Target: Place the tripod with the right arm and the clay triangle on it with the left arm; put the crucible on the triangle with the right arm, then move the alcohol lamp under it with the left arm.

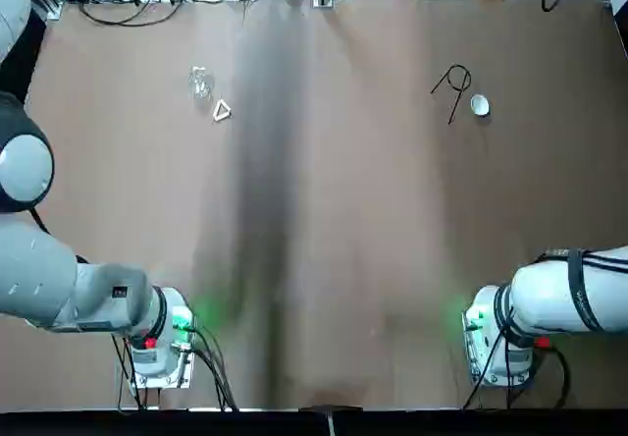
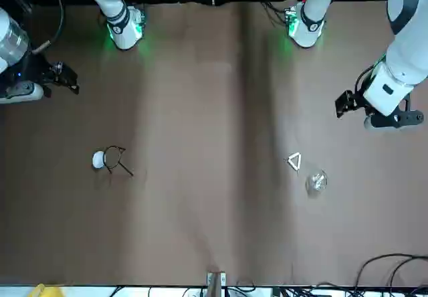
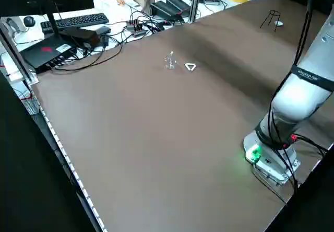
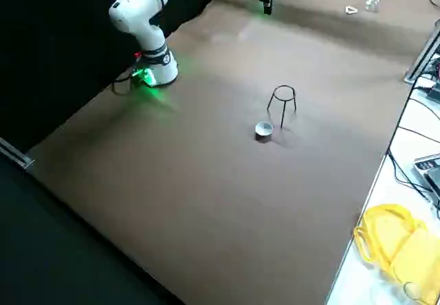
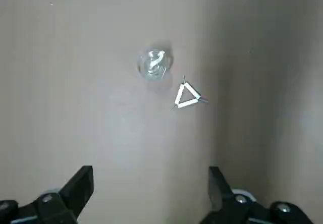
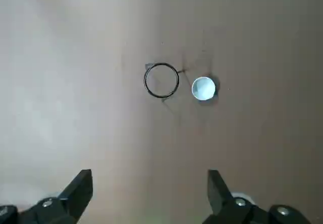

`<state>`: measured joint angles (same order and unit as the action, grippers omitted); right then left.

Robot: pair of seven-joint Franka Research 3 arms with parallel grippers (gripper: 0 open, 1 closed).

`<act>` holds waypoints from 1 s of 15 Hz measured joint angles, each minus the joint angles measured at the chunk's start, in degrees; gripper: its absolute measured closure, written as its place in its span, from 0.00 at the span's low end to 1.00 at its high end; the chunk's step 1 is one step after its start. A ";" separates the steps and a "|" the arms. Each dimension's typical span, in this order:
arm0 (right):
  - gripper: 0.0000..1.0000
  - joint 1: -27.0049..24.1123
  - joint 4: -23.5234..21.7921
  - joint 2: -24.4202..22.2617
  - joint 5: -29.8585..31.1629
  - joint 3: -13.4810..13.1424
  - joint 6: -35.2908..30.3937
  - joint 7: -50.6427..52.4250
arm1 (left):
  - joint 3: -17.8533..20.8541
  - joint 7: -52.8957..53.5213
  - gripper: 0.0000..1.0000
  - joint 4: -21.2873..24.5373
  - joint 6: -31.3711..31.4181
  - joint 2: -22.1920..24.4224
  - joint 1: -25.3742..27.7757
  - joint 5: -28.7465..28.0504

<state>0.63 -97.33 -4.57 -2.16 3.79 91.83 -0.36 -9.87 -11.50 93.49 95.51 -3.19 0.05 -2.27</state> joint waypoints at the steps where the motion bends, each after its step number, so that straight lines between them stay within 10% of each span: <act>1: 0.00 0.00 0.00 -0.07 0.00 -0.02 -0.28 -0.01 | 0.00 0.00 0.00 0.00 0.00 -0.05 0.00 0.00; 9: 0.00 -0.31 0.02 -0.11 0.00 -0.58 -1.49 -0.07 | -0.16 0.37 0.00 0.18 0.00 -2.93 -0.40 0.00; 15: 0.00 -0.36 0.03 -0.11 0.00 -0.34 -1.57 -0.01 | -0.97 -0.21 0.00 0.94 7.30 -16.63 -5.64 0.00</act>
<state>0.27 -97.30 -4.68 -2.16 3.45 90.26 -0.37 -10.84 -11.71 94.43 102.81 -19.82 -5.60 -2.28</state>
